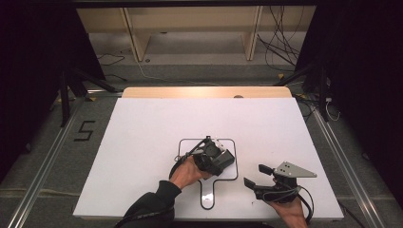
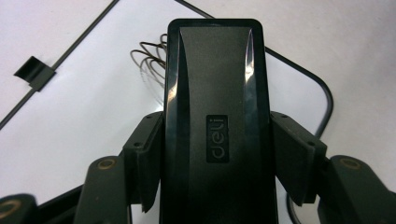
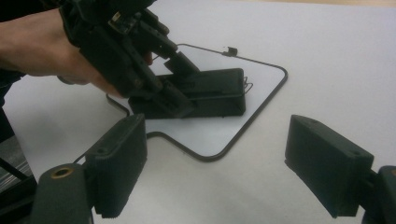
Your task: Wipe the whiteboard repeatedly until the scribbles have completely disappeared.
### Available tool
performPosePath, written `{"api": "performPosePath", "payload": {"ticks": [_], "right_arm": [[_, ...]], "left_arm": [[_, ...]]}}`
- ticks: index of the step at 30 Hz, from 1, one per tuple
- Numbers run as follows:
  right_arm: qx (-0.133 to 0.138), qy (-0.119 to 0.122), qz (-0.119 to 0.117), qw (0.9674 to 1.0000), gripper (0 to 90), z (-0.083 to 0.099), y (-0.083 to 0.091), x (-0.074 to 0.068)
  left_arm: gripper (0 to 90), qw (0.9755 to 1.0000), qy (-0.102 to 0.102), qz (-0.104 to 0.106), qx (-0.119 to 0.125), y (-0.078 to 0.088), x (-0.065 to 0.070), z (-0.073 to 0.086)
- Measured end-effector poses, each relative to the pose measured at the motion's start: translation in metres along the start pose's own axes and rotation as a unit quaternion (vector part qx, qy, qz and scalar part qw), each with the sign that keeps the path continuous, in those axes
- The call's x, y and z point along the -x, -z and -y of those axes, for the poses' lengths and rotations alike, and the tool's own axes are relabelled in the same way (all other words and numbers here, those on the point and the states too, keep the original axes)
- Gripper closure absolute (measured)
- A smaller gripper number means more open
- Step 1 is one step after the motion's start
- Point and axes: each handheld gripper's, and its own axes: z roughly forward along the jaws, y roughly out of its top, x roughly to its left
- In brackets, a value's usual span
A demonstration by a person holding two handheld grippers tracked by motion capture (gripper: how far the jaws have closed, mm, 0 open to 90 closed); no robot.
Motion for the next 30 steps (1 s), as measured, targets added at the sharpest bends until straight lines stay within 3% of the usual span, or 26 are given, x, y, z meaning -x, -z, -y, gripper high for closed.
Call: {"api": "performPosePath", "payload": {"ticks": [4, 11, 13, 19, 23, 26, 30], "right_arm": [[-0.001, 0.001, 0.000, 1.0000, 21.7, 0.000, -0.001, 0.000], [0.003, 0.002, 0.000, 1.0000, 21.7, 0.000, 0.001, 0.001], [0.002, 0.000, 0.000, 1.0000, 21.7, 0.000, 0.001, 0.002], [0.001, 0.000, 0.001, 1.0000, 21.7, 0.000, 0.000, 0.002], [0.002, 0.003, 0.002, 1.0000, 21.7, 0.000, 0.001, 0.001], [0.002, 0.000, 0.003, 1.0000, 21.8, 0.000, 0.001, 0.001], [0.001, 0.001, 0.002, 1.0000, 21.8, 0.000, 0.000, 0.001]], "left_arm": [[40.1, 0.9999, 0.010, -0.003, -0.001, -0.004, -0.011, -0.007], [40.1, 0.9981, 0.054, -0.029, -0.005, -0.014, -0.037, -0.021], [40.1, 0.9981, 0.050, -0.033, -0.009, -0.014, -0.034, -0.022], [40.0, 0.9997, 0.014, -0.004, -0.021, -0.009, -0.007, -0.014], [40.0, 0.9995, -0.008, 0.003, -0.031, -0.005, 0.002, -0.011], [40.0, 0.9995, -0.003, -0.001, -0.030, -0.007, -0.001, -0.013], [40.0, 0.9995, 0.017, -0.010, -0.023, -0.014, -0.011, -0.022]]}}
